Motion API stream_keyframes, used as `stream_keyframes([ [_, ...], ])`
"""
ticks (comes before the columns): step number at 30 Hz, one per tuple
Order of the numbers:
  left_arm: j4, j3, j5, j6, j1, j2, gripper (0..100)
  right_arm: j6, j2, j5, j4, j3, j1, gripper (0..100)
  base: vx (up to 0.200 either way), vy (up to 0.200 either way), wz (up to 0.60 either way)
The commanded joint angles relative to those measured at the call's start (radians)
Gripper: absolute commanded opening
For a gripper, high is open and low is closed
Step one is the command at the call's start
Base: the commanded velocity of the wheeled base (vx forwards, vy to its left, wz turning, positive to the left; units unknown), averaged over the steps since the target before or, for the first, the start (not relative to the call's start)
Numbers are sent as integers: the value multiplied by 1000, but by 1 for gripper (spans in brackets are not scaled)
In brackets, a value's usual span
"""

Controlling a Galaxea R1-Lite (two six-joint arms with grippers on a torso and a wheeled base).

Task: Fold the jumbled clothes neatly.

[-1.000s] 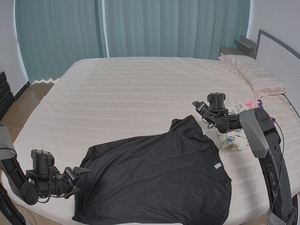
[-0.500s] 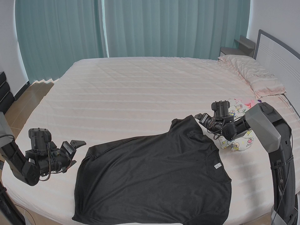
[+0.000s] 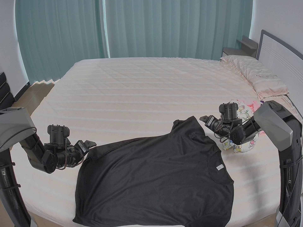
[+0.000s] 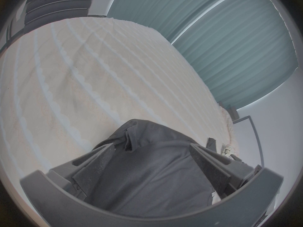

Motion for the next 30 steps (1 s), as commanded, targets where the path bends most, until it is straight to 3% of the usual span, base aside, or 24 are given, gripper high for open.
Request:
stream_keyframes([
  [1, 1, -6, 5, -1, -40, 65, 100, 3, -10, 0, -1, 5, -1, 100, 0, 0, 0],
  [11, 3, -9, 19, -2, -95, 68, 100, 8, -7, 0, -3, 4, -1, 100, 0, 0, 0],
  [14, 1, -49, 93, -2, -101, 120, 100, 8, -7, 0, -3, 2, 0, 100, 0, 0, 0],
  [29, 4, -156, 185, -7, -100, 183, 100, 8, -10, -1, -3, 4, 0, 100, 0, 0, 0],
  [30, 4, -158, 191, -7, -100, 181, 0, 8, -10, -1, -3, 4, 0, 100, 0, 0, 0],
])
